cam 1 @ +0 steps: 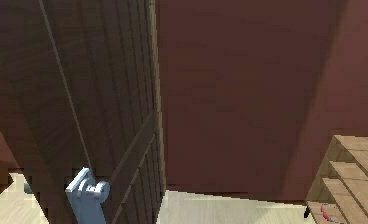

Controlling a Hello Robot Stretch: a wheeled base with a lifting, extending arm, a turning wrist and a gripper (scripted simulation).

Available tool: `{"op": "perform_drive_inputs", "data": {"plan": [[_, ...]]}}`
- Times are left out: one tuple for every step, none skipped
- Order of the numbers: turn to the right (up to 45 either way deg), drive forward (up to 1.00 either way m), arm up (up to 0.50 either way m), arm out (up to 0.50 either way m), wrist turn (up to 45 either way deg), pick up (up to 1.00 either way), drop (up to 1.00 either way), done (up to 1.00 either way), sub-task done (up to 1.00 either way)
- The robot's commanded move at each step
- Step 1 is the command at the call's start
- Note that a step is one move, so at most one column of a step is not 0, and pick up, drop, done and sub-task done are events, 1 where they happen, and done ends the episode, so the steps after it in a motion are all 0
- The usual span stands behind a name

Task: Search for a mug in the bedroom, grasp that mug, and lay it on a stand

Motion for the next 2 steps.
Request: {"op": "perform_drive_inputs", "data": {"plan": [[0.0,0.00,0.00,0.00,-45.0,0.00,0.00,0.00,0.00],[0.0,0.00,0.00,0.00,-45.0,0.00,0.00,0.00,0.00]]}}
